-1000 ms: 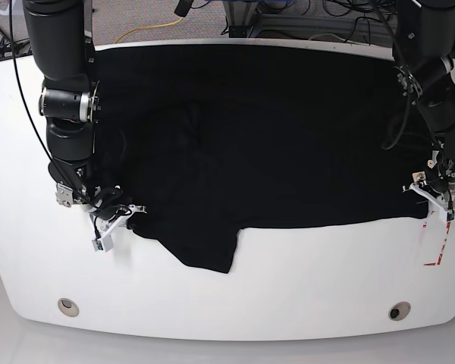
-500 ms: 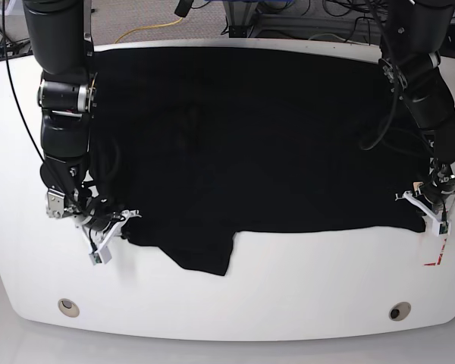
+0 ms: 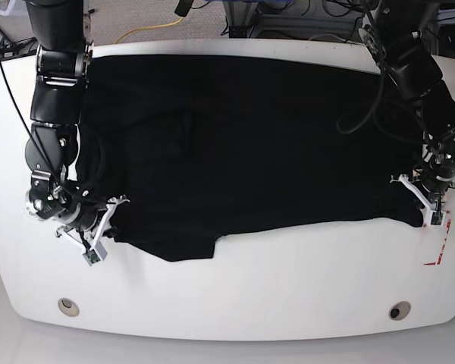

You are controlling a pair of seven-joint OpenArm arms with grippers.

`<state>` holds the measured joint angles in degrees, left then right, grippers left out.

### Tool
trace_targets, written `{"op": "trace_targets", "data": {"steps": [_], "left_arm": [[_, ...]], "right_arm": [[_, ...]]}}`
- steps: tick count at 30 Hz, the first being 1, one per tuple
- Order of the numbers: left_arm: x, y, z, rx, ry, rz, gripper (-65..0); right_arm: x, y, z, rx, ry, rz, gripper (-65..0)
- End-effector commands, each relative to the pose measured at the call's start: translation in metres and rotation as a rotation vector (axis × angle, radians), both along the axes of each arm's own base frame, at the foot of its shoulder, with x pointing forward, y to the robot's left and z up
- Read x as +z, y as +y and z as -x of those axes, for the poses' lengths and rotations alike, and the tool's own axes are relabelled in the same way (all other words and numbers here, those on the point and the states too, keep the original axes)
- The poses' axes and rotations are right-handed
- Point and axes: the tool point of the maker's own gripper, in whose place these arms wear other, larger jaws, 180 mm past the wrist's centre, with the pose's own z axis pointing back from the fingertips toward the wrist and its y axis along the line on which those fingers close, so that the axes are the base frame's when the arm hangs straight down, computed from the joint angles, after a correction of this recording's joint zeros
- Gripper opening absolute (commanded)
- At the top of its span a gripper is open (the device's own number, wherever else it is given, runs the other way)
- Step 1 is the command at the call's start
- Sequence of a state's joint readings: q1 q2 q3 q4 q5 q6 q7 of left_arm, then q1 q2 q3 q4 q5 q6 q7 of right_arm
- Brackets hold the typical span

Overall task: Fold the T-shirt properly
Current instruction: 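Fold the hem over toward the collar edge with both grippers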

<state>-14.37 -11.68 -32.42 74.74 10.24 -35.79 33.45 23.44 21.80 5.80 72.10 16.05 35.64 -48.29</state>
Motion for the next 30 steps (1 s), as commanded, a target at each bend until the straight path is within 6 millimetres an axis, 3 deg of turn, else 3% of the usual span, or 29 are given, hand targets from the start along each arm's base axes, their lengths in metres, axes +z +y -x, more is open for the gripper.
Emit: {"op": "trace_targets", "data": {"steps": [1, 17, 23, 30], "left_arm": [[0.030, 0.003, -0.006, -0.025, -0.079, -0.048, -65.0], [0.027, -0.022, 0.062, -0.094, -0.025, -0.177, -65.0], [0.029, -0.009, 0.092, -0.037, 0.035, -0.221, -65.0], [0.023, 0.010, 0.129, 0.028, 0.129, -0.259, -65.0]], "right_arm": [[0.030, -0.014, -0.005, -0.027, -0.073, 0.022, -65.0], [0.022, -0.040, 0.086, -0.035, -0.010, 0.183, -65.0], [0.012, -0.051, 0.121, -0.060, 0.032, 0.215, -65.0], [-0.003, -0.048, 0.160, -0.034, 0.123, 0.271, -65.0]]}}
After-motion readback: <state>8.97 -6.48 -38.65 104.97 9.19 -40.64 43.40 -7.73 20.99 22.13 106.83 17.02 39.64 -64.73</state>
